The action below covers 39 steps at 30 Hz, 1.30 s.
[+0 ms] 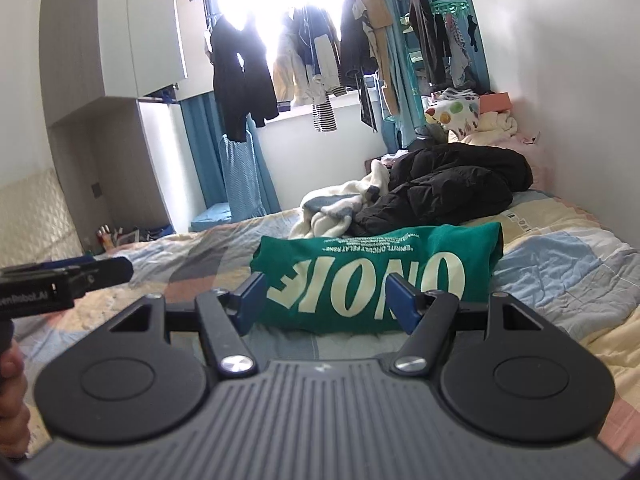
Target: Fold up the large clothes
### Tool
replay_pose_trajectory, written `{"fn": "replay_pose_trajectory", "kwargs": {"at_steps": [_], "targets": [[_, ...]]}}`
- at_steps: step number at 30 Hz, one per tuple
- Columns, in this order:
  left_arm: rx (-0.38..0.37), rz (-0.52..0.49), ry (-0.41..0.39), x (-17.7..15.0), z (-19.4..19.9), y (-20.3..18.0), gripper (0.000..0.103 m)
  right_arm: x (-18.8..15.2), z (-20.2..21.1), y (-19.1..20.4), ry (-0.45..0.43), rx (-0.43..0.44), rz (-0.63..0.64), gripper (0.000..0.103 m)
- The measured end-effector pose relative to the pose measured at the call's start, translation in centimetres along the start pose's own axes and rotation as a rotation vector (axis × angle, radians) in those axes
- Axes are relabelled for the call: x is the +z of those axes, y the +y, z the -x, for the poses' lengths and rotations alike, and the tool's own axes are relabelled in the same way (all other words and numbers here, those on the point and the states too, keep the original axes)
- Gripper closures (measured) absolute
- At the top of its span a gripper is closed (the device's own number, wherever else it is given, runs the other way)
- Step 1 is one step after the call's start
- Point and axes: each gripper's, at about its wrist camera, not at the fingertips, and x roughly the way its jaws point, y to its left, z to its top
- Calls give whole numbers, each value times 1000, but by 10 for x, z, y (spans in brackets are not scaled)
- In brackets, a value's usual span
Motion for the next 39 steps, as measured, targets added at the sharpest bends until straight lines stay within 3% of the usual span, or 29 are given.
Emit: {"fn": "replay_pose_trajectory", "kwargs": {"at_steps": [14,25,39], "targets": [[-10,10,38,-42,-11,-2,26,-48,-10,-1,42,-88,35,34],[-51,108,95,-62,-30,22,26,-60,-19,1,47,-125,49,34],[-53,116,114,-69,-40,30,25,-61,-25,-5,70,-142,35,34]]}}
